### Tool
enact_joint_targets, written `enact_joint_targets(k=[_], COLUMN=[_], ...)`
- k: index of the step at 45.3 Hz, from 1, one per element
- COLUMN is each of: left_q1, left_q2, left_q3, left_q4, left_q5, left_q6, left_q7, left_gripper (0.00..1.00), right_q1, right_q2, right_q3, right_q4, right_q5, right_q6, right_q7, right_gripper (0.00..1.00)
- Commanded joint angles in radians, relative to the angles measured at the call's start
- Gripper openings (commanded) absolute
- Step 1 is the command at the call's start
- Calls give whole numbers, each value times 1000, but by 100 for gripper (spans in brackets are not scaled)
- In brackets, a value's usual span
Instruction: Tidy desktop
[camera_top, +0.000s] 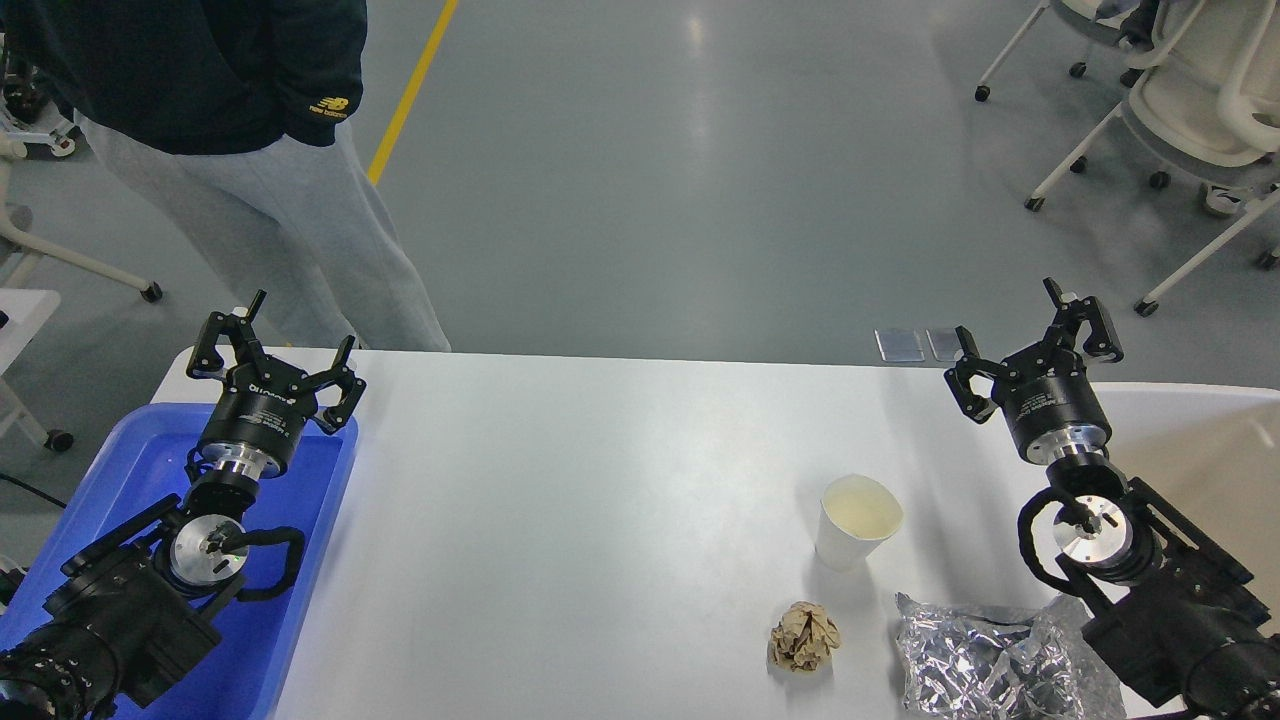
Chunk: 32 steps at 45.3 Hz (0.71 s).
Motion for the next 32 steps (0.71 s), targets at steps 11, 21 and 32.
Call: enact_joint_targets(k=[11,21,32], left_q1=[0,0,0], left_q2=[0,0,0], left_q3=[0,0,0], left_q4=[0,0,0], left_q5=[0,0,0], left_q6=[0,0,0], left_q7=[0,0,0], left_gripper=[100,100,100], right_q1=[39,39,43], right_q2=[-14,-15,-52], right_q3=[-41,-41,-14], right_q4=[-11,-11,1], right_q5=[0,0,3], right_q6=[-3,-9,-3], right_q7=[0,-2,-3], right_gripper=[100,100,100])
